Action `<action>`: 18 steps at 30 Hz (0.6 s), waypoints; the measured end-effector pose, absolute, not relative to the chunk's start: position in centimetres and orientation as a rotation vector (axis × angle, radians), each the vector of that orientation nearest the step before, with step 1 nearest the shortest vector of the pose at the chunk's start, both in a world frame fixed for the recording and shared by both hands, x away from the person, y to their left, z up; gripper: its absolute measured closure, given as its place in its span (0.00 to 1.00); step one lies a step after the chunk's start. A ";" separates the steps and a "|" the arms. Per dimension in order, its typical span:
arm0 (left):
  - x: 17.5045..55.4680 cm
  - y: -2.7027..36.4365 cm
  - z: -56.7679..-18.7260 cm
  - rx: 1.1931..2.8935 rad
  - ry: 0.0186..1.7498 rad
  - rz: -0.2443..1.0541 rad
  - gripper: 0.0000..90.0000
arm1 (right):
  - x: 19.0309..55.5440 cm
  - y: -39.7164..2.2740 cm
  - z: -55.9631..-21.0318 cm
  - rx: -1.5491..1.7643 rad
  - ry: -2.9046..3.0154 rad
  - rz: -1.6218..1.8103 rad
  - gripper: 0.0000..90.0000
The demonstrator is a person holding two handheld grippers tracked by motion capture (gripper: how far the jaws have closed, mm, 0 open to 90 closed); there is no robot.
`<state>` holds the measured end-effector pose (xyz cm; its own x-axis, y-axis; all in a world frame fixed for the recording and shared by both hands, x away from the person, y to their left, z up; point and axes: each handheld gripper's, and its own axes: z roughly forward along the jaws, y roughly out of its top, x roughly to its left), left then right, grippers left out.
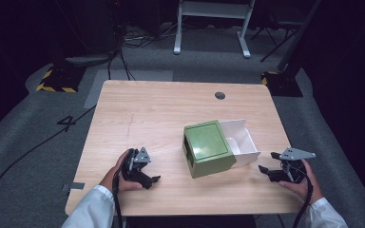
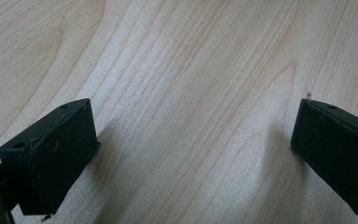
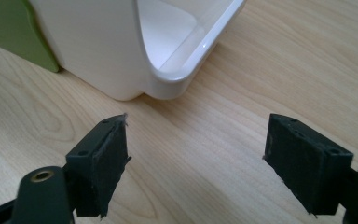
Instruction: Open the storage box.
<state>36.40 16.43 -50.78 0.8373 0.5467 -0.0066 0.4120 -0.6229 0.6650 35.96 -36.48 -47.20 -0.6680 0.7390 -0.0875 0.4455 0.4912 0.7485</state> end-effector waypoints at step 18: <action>36.4 16.4 -50.8 2.328 0.696 0.255 0.01 | 34.8 -38.1 -49.5 1.054 2.355 1.007 0.23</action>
